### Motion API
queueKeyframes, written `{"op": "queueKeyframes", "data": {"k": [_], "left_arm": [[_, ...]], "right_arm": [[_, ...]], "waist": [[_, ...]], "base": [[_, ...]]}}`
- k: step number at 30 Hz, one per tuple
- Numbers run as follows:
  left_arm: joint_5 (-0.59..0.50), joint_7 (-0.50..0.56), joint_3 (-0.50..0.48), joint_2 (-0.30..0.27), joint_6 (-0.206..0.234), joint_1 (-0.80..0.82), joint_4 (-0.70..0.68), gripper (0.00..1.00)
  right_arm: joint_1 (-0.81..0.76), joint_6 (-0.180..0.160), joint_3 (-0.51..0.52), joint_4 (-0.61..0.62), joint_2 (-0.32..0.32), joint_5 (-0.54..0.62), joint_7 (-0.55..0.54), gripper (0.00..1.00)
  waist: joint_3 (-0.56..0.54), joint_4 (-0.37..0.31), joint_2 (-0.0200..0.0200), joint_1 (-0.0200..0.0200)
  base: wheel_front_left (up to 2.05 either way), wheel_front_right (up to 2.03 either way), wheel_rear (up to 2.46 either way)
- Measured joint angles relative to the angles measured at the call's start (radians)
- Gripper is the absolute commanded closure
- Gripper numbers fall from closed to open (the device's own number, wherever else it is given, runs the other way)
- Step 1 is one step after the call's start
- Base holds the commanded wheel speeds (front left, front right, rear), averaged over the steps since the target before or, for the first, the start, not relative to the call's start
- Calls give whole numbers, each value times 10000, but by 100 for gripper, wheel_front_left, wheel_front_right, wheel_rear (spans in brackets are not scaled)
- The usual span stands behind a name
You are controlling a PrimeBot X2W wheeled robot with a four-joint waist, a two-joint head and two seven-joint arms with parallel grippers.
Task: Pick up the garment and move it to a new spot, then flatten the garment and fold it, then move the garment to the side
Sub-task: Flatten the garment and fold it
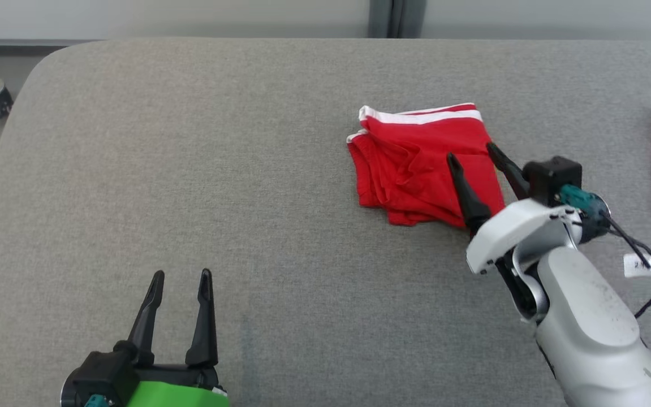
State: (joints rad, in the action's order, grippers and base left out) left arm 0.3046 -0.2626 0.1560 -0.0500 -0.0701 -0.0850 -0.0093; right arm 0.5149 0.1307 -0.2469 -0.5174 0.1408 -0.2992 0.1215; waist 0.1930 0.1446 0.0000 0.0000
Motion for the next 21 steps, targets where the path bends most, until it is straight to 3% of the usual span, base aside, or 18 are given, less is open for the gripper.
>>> {"op": "queueKeyframes", "data": {"k": [7, 8, 9, 10, 11, 12, 21], "left_arm": [[-71, 0, -276, 2, 31, -281, -186, 0], [-81, 0, -251, 2, 4, -267, -196, 0], [-82, 0, -213, 2, -6, -242, -213, 0], [-82, 0, -173, 2, -19, -171, -234, 0], [-81, 0, -140, 2, -36, -93, -242, 0], [-81, 0, -100, 2, -69, 20, -245, 0], [23, 0, 171, 2, -226, 788, -44, 0]], "right_arm": [[-1001, 8, 360, 221, 522, 405, 828, 0], [-994, 8, 387, 196, 525, 416, 821, 12], [-973, 8, 403, 161, 531, 474, 757, 30], [-898, 8, 405, 104, 535, 506, 696, 73], [-770, 8, 382, 31, 525, 512, 581, 95], [-569, 8, 341, -25, 508, 550, 483, 100], [1394, 10, -245, -2084, -46, 1193, -228, 100]], "waist": [[-394, -809, 0, 0], [-408, -886, 0, 0], [-404, -960, 0, 0], [-363, -999, 0, 0], [-320, -1020, 0, 0], [-261, -1037, 0, 0], [399, -559, 0, 0]], "base": [[0, 0, 0], [0, 0, 0], [0, 0, 0], [0, 0, 0], [0, 0, 0], [0, 0, 0], [0, 0, 0]]}}
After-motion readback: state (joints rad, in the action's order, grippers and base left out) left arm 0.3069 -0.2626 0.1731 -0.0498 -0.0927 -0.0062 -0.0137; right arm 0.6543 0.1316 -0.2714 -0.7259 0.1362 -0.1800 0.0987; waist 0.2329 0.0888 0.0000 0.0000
